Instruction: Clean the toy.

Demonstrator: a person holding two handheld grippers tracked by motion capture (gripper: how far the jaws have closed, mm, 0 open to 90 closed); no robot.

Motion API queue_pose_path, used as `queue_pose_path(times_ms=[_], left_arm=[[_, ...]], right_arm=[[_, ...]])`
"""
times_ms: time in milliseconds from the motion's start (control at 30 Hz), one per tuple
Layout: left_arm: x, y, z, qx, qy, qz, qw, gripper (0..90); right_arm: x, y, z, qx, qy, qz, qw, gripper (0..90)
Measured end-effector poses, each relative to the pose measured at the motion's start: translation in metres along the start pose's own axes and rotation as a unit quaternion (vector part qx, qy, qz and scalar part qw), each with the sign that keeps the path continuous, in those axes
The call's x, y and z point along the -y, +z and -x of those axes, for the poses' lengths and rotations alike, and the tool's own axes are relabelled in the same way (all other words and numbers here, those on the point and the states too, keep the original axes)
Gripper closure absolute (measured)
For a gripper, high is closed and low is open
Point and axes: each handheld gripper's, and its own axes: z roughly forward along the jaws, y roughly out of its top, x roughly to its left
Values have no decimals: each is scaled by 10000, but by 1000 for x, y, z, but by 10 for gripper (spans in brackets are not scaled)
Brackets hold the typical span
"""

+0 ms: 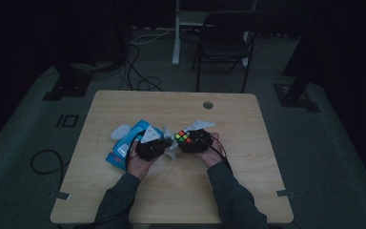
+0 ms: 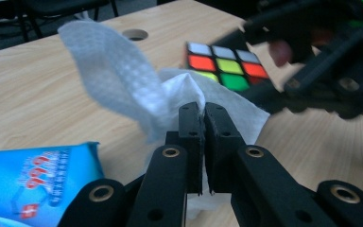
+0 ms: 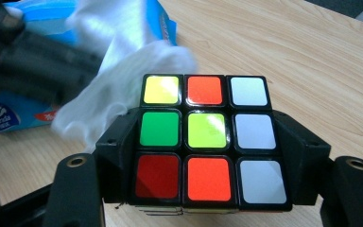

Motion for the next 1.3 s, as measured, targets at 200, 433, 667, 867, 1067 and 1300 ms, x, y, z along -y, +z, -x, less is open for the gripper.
queue_pose_path(times_ms=[200,433,667,867,1067,1300], left_arm=[[5,7,16,117,165,-102,9997,870],[10,16,26,265,207,-211,9992,869],[13,30,38,403,305,-313,9982,869],[12,35,41,482,254,-236,9982,869],[9,41,43,517,279,-208,9981,869],[8,47,41,552,201,-155,9982,869]], right_arm=[[-2,2,1,52,60,-18,10000,339],[-2,2,4,101,211,-12,9997,340],[-5,3,2,90,255,12,9996,339],[-7,3,0,89,283,19,9996,340],[-8,3,-3,56,298,51,9995,339],[-7,2,-2,-42,415,76,9991,340]])
